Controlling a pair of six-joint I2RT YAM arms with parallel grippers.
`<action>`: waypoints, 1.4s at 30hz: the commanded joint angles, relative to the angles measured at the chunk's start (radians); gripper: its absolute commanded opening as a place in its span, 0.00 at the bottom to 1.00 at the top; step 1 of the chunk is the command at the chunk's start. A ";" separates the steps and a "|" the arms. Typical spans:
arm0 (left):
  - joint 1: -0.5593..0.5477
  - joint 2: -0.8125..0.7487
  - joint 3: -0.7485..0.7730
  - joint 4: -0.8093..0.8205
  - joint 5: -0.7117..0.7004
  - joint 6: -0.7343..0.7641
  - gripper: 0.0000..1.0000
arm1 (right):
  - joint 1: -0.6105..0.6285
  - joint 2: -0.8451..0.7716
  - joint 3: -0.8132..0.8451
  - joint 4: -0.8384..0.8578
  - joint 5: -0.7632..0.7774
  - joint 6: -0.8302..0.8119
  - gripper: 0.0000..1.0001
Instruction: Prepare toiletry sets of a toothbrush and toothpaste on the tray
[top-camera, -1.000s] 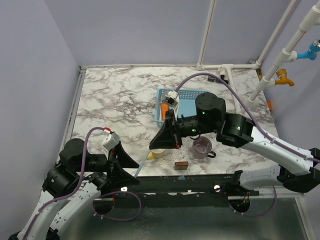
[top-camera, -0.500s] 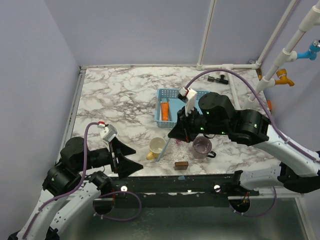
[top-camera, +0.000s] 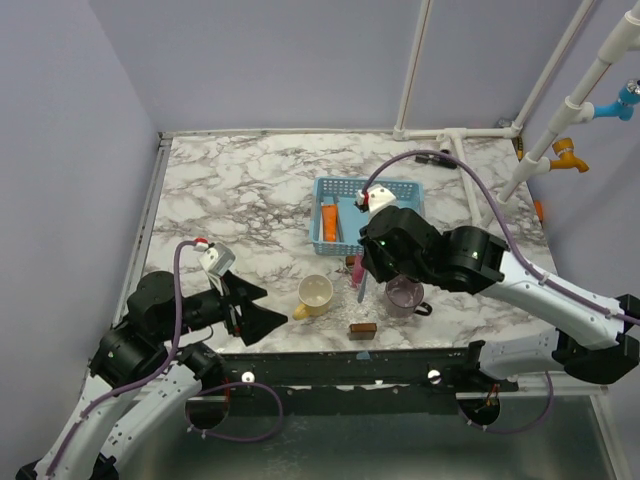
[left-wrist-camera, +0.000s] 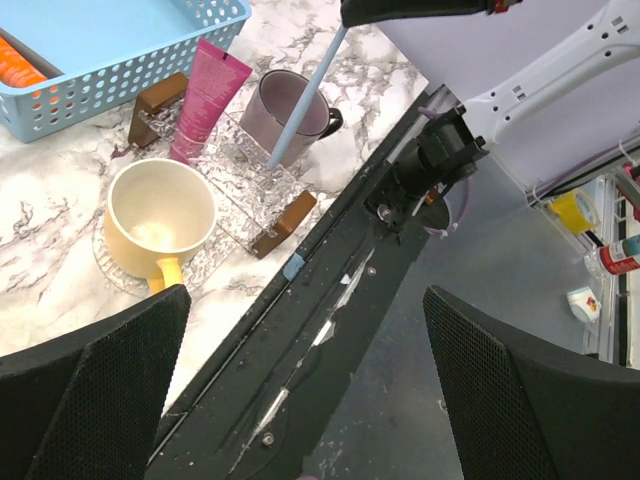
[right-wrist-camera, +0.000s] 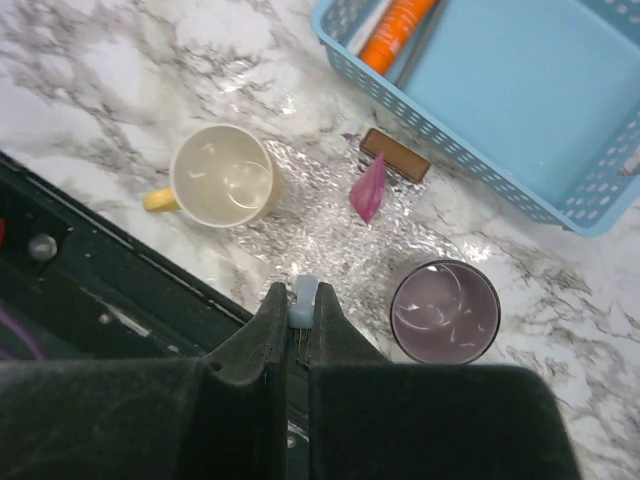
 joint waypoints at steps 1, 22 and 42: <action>0.002 -0.016 -0.022 0.025 -0.038 0.020 0.99 | 0.004 -0.020 -0.088 0.082 0.121 0.034 0.00; 0.002 -0.046 -0.073 0.046 -0.079 0.038 0.99 | 0.004 -0.088 -0.296 0.253 0.204 0.082 0.01; 0.003 -0.061 -0.087 0.059 -0.078 0.031 0.99 | 0.005 -0.083 -0.438 0.345 0.213 0.150 0.00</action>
